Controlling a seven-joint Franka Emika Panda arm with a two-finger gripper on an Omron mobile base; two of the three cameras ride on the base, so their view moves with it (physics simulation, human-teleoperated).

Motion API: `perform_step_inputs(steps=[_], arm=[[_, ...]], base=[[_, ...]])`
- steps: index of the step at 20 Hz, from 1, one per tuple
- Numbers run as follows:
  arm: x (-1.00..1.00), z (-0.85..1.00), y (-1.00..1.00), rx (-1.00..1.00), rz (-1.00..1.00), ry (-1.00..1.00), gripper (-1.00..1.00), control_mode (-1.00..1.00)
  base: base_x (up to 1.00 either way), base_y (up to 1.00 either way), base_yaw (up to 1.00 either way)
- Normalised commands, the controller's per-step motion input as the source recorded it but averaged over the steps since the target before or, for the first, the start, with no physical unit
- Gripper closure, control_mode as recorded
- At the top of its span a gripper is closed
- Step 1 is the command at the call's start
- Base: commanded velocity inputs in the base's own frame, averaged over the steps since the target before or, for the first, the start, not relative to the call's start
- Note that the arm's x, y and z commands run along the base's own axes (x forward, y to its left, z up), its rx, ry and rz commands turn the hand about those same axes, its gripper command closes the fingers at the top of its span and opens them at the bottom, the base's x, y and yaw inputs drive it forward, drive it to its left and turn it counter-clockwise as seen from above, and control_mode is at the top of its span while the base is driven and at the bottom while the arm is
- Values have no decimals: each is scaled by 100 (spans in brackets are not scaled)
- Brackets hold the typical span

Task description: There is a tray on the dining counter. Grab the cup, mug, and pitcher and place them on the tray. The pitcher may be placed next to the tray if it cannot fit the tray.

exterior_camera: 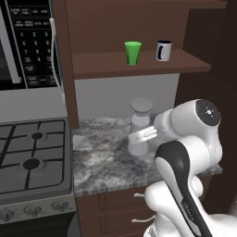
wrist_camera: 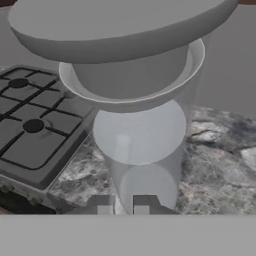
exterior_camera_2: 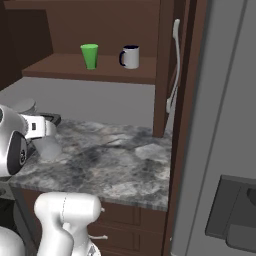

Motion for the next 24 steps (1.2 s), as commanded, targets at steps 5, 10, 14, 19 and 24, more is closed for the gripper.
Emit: perform_step_inputs(steps=[5,10,14,19,24], arm=[[-51,10,-16,1,0,0,100,-100],[-54,18,-28,0,0,-1,100,-100],[-53,19,-34,2,0,-1,100,-100],[-41,24,-10,2,0,0,100,-100],[-43,42,0,3,0,0,100,-100]], base=[[0,0,0],[0,0,0],[0,0,0],[0,0,0],[0,0,0]])
